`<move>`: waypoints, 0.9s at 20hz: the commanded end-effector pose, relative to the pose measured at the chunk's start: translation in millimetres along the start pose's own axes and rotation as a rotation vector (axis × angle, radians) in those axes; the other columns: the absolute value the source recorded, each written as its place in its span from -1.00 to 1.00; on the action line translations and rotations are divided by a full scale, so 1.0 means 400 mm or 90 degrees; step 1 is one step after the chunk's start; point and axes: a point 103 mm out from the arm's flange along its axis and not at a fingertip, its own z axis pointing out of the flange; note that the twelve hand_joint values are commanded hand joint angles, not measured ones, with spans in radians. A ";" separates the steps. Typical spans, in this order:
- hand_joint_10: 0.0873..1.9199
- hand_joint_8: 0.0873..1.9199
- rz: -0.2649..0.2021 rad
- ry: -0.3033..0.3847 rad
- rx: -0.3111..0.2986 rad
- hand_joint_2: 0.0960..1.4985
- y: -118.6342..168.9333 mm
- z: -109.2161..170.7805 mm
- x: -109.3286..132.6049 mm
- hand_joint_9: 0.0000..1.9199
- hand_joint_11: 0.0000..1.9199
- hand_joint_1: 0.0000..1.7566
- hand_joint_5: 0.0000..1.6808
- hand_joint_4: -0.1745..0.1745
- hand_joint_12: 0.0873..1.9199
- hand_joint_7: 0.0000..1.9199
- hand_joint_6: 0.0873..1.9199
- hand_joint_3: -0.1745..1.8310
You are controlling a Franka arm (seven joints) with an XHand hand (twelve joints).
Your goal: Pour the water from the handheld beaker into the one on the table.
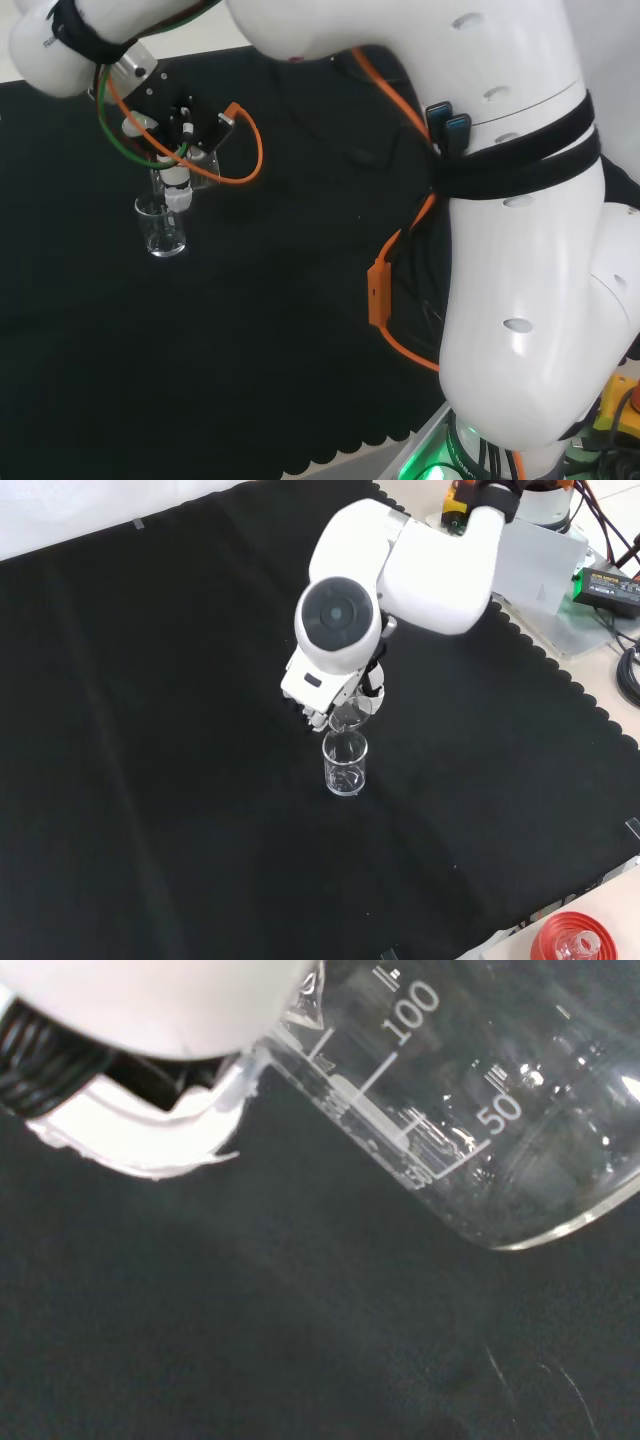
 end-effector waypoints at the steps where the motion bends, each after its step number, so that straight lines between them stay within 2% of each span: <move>1: -0.96 -1.00 -0.012 0.087 -0.065 -0.23 -0.023 -0.008 -0.040 0.70 0.34 0.51 0.76 -1.00 -0.19 0.67 -0.86 -0.25; 11: -0.97 -1.00 -0.018 0.210 -0.164 -0.23 -0.049 0.018 -0.105 0.70 0.34 0.51 0.76 -1.00 -0.19 0.67 -0.86 -0.25; 18: -0.97 -1.00 -0.019 0.247 -0.187 -0.23 -0.048 0.034 -0.129 0.70 0.33 0.51 0.76 -1.00 -0.19 0.67 -0.86 -0.26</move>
